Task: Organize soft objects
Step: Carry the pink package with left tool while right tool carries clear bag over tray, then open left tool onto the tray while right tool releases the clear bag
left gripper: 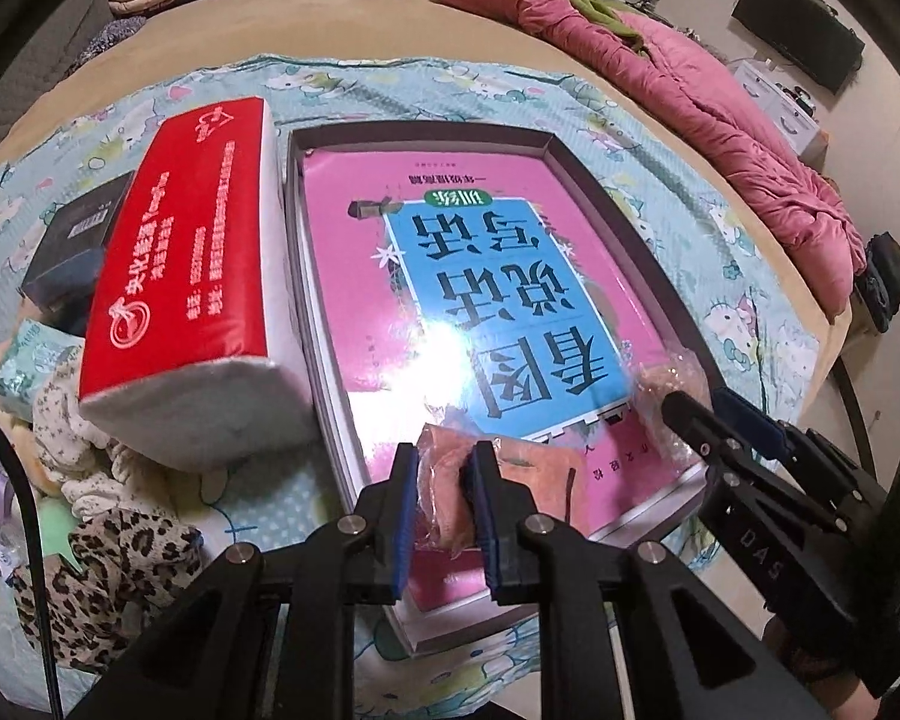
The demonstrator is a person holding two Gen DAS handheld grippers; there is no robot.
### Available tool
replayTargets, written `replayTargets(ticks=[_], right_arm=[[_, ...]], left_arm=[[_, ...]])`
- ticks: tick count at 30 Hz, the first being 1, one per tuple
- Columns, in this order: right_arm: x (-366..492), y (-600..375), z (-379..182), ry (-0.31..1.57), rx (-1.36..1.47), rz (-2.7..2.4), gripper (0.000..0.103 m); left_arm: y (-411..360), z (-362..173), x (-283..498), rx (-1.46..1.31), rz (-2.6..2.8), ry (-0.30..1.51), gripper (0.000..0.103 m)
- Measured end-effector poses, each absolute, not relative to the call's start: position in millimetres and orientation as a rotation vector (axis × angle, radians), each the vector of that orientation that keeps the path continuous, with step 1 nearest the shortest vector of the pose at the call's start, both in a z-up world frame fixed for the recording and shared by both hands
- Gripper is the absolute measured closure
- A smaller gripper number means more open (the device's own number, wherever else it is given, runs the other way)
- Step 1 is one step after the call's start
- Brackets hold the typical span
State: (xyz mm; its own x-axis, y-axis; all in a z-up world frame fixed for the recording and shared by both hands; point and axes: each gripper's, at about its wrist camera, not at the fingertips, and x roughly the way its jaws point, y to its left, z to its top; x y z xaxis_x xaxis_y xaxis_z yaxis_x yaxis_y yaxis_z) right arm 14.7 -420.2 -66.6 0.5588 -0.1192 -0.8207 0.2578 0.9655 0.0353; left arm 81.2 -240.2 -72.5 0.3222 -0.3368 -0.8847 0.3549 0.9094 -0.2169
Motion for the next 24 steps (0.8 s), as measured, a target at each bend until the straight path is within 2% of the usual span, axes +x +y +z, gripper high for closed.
replayTargets(ticks=[4, 11, 13, 17, 20, 24], right_arm=[[14, -423, -68, 0.958, 0.165, -0.230, 0.060], [12, -422, -62, 0.945, 0.167, -0.239, 0.046], [11, -423, -60, 0.938, 0.174, -0.242, 0.044], [10, -424, -56, 0.932, 0.181, -0.249, 0.041], [9, -424, -53, 0.929, 0.180, -0.254, 0.040], [7, -423, -48, 0.922, 0.171, -0.260, 0.037]], left_arm=[[-240, -75, 80, 0.024, -0.451, 1.166, 0.084], [-240, -77, 78, 0.034, -0.453, 1.180, 0.082], [-240, -76, 77, 0.040, -0.455, 1.176, 0.078], [-240, -72, 75, 0.052, -0.453, 1.164, 0.056], [-239, -69, 73, 0.052, -0.456, 1.159, 0.055], [-234, -61, 70, 0.058, -0.441, 1.142, 0.044]])
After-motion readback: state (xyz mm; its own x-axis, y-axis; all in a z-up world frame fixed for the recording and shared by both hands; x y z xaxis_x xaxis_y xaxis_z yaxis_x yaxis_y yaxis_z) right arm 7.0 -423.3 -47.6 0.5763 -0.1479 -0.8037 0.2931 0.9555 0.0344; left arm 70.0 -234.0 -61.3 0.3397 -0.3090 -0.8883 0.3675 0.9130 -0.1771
